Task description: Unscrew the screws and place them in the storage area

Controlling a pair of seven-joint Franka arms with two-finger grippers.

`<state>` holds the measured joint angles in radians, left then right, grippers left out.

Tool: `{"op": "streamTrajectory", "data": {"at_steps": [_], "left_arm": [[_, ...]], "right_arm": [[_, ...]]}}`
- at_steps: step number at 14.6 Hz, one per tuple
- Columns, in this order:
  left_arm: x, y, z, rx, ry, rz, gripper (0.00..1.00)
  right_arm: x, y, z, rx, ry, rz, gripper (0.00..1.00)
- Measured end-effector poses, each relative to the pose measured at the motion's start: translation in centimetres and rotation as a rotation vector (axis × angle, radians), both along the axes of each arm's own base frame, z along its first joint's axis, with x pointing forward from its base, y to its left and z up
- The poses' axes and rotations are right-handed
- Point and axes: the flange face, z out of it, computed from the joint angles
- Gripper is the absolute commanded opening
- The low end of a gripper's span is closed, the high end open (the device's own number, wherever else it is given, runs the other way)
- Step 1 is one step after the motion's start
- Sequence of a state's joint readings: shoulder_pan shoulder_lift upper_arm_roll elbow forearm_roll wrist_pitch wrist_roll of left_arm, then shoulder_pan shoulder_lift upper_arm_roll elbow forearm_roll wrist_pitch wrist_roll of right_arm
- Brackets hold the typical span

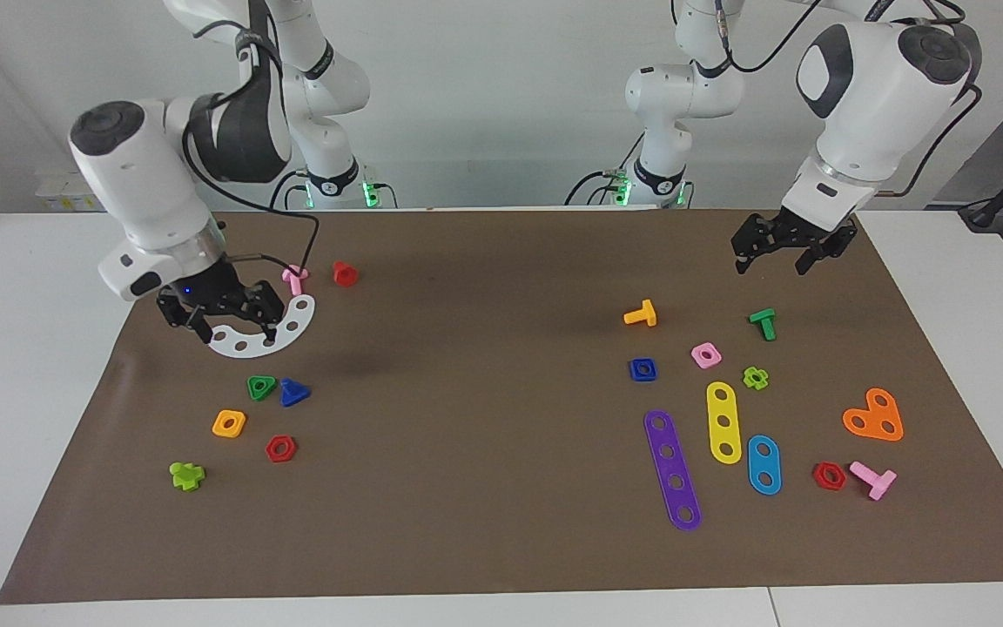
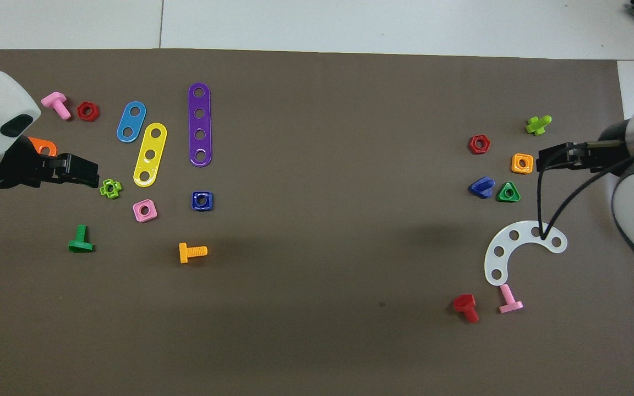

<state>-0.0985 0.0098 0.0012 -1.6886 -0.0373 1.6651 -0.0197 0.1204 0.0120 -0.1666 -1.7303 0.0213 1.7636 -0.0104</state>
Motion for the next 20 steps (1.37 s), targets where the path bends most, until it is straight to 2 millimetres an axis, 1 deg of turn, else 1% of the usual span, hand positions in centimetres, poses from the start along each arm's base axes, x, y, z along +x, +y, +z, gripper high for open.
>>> {"op": "streamTrajectory", "data": {"at_steps": [2,3,4,6,7,9,16,20], "left_arm": [[-0.4,0.1,1.0,0.002,0.025,0.0,1.0],[-0.6,0.1,1.6,0.004,0.034,0.0,1.0],[-0.7,0.2,2.1,0.004,0.037,0.0,1.0],[-0.7,0.3,2.5,0.008,0.037,0.003,1.0],[-0.7,0.4,2.5,0.022,0.036,0.002,1.0],[-0.6,0.5,2.2,0.06,0.038,-0.004,1.0],[-0.6,0.3,2.0,0.069,0.039,-0.006,1.0],[-0.6,0.3,1.9,0.07,0.042,-0.006,1.0]], "right_arm": [[-2.1,-0.8,3.4,-0.005,0.058,-0.066,1.0],[-2.7,-1.0,4.8,-0.006,0.07,-0.092,1.0],[-3.0,-1.2,5.5,-0.005,0.077,-0.11,1.0],[-3.1,-1.8,5.3,-0.005,0.088,-0.116,1.0],[-3.0,-1.8,5.1,-0.005,0.092,-0.089,1.0],[-2.8,-1.4,4.8,-0.005,0.095,-0.033,1.0],[-2.5,-0.7,5.2,-0.007,0.074,-0.02,1.0],[-2.6,-1.4,5.2,-0.008,0.074,-0.033,1.0]]}}
